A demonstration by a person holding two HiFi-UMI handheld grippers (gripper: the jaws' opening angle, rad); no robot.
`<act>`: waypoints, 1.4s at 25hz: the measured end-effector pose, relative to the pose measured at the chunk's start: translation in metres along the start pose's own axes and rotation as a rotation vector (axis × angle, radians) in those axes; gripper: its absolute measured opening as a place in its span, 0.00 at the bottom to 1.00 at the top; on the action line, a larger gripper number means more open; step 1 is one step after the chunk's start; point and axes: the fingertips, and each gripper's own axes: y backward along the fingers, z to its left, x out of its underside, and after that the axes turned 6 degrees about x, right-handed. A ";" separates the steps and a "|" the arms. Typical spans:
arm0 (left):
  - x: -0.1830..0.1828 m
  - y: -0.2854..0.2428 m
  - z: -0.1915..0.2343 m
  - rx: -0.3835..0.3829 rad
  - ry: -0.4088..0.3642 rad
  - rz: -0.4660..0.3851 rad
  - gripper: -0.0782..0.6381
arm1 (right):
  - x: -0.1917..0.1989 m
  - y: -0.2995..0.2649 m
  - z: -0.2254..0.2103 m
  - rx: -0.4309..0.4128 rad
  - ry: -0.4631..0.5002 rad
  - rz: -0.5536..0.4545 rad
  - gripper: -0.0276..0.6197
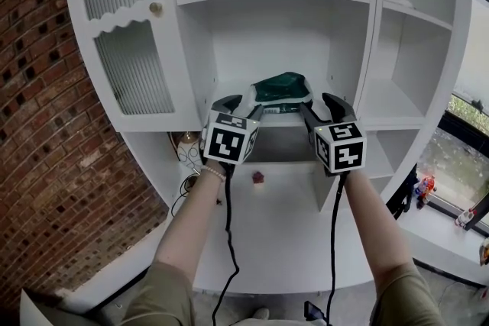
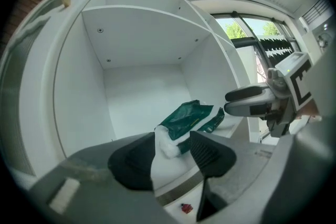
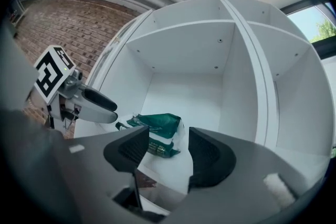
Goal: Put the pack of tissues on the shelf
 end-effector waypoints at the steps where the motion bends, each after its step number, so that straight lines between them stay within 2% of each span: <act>1: 0.002 0.003 -0.002 -0.003 0.005 -0.005 0.42 | 0.001 0.005 0.001 0.003 -0.002 -0.009 0.41; 12: 0.024 0.036 -0.036 -0.002 0.064 -0.056 0.36 | 0.016 0.055 0.003 0.084 -0.064 -0.046 0.37; 18: 0.038 0.056 -0.054 -0.008 0.087 -0.084 0.34 | 0.030 0.081 0.018 0.072 -0.108 -0.044 0.35; 24: 0.056 0.071 -0.073 -0.020 0.109 -0.107 0.32 | 0.050 0.103 0.035 0.076 -0.124 -0.043 0.26; 29: 0.075 0.079 -0.086 -0.017 0.127 -0.109 0.27 | 0.070 0.115 0.043 0.092 -0.151 -0.015 0.17; 35: 0.092 0.086 -0.101 -0.001 0.140 -0.103 0.26 | 0.090 0.129 0.050 0.087 -0.204 -0.005 0.15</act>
